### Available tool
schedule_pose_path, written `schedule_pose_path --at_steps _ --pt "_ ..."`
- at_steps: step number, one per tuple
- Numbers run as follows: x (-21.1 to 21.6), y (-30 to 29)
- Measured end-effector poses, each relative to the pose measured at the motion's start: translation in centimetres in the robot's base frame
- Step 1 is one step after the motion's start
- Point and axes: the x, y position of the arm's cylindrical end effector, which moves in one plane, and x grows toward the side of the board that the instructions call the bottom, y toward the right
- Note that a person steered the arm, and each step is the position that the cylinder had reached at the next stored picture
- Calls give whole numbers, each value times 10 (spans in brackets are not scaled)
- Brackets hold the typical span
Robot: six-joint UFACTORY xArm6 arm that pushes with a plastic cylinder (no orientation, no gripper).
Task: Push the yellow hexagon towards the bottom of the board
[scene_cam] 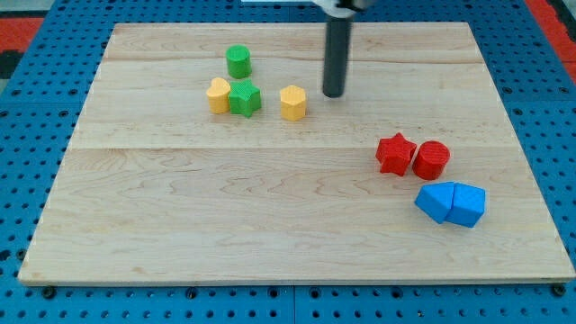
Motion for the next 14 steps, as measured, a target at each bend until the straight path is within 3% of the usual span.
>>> schedule_pose_path --at_steps 1,2,3,4,5,7,8,9,10,12,13,14 --pt "-33 -55" --pt "-7 -93" --pt "32 -76" --pt "29 -50" --pt "33 16" --pt "56 -9" --pt "127 30" --pt "160 24" --pt "155 -5" --pt "126 -167" --pt "59 -246" --pt "-36 -243"
